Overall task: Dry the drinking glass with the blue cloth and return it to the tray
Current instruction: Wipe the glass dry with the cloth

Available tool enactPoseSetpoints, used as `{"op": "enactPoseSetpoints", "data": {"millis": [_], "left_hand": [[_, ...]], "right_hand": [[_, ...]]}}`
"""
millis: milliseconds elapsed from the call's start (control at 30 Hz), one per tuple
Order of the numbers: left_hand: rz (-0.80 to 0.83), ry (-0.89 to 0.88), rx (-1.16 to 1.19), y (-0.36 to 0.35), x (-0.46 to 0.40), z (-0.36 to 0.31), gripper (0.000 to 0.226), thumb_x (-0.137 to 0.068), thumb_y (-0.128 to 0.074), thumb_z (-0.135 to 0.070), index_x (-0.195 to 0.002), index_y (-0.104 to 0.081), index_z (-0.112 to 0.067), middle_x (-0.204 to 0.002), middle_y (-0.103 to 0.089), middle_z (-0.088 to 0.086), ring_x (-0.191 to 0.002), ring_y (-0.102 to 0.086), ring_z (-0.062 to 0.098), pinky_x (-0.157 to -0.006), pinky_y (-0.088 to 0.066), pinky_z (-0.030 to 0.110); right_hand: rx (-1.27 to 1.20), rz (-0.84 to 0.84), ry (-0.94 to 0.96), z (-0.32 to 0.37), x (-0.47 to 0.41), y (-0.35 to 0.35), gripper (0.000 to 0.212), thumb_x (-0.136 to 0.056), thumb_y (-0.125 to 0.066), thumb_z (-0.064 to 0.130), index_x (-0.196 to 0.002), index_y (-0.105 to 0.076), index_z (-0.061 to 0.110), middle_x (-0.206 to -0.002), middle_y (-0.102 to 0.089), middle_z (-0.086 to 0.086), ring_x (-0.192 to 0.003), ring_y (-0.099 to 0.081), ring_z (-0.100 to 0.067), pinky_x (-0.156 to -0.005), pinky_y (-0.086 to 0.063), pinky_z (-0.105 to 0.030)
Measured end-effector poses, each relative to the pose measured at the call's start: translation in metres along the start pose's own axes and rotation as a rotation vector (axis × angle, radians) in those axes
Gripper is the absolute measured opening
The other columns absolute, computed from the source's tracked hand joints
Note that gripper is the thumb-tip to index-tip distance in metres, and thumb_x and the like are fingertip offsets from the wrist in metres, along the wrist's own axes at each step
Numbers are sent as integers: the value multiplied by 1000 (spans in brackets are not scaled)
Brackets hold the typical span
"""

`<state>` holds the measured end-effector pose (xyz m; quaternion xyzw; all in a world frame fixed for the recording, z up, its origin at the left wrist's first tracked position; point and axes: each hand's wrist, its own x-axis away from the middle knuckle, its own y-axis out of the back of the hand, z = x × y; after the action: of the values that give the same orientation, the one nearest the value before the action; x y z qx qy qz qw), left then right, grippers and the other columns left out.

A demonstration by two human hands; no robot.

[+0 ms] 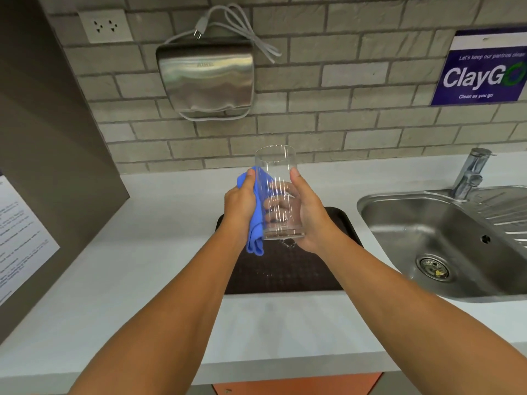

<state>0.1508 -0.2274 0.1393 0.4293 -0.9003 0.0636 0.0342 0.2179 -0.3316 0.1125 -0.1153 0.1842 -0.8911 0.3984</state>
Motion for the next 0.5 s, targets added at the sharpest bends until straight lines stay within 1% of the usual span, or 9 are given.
{"op": "enactPoseSetpoints", "data": {"millis": [67, 100, 167, 200, 267, 300, 367, 433, 500], "left_hand": [[-6, 1, 24, -2, 1, 3, 39, -93, -49, -54, -82, -61, -19, -72, -68, 1, -60, -65, 14, -39, -45, 15], [-10, -18, 61, -3, 3, 5, 38, -93, -49, -54, -84, -63, -19, -72, -69, 0, -61, -66, 14, -40, -46, 16], [-28, -71, 105, -5, 5, 8, 36, -93, -49, -53, -89, -65, -21, -74, -71, 0, -61, -67, 14, -40, -48, 17], [-45, -104, 99, -5, 6, 9, 35, -94, -48, -52, -89, -64, -22, -76, -71, 1, -61, -66, 14, -40, -48, 17], [-82, -166, 62, -7, 6, 11, 33, -95, -46, -50, -85, -62, -24, -78, -69, 2, -62, -64, 13, -44, -51, 17], [-101, -197, 42, -7, 5, 14, 33, -96, -45, -50, -85, -62, -23, -79, -67, 3, -63, -64, 14, -50, -53, 21], [-129, -266, -23, -10, 5, 18, 38, -95, -45, -50, -92, -61, -16, -84, -65, 6, -69, -62, 17, -60, -52, 26], [-149, -329, -67, -12, 6, 20, 40, -94, -46, -51, -94, -58, -12, -85, -61, 6, -68, -59, 13, -56, -46, 18], [-152, -368, -69, -13, 10, 20, 33, -94, -47, -50, -84, -53, -20, -88, -58, 7, -64, -57, 8, -47, -41, 9]], "right_hand": [[-34, 4, -11, -3, 2, 1, 55, -87, -54, 67, -96, -75, 17, -81, -71, -8, -68, -71, -24, -64, -59, -36], [-30, -23, -11, -4, 3, 0, 57, -86, -55, 67, -99, -75, 16, -85, -72, -9, -73, -72, -26, -67, -60, -39], [21, -161, 3, -6, 2, 0, 59, -84, -59, 68, -107, -71, 14, -98, -70, -17, -87, -71, -34, -84, -60, -49], [64, -252, 25, -7, 1, -1, 59, -84, -61, 67, -108, -69, 15, -103, -71, -20, -92, -71, -37, -90, -57, -52], [155, -367, 79, -8, 0, -3, 53, -86, -59, 66, -104, -68, 16, -103, -76, -19, -92, -74, -34, -86, -59, -47], [186, -374, 83, -8, -1, -4, 53, -88, -56, 66, -104, -68, 18, -100, -77, -15, -91, -75, -32, -82, -60, -43], [230, -334, 35, -8, -1, -7, 60, -85, -54, 72, -110, -68, 19, -100, -75, -7, -87, -73, -26, -81, -59, -40], [287, -272, 9, -8, 0, -9, 69, -74, -61, 76, -111, -66, 18, -101, -71, -4, -85, -70, -21, -82, -59, -40], [313, -233, 36, -9, 2, -9, 65, -73, -69, 70, -111, -65, 17, -98, -73, -4, -78, -72, -16, -74, -59, -34]]}}
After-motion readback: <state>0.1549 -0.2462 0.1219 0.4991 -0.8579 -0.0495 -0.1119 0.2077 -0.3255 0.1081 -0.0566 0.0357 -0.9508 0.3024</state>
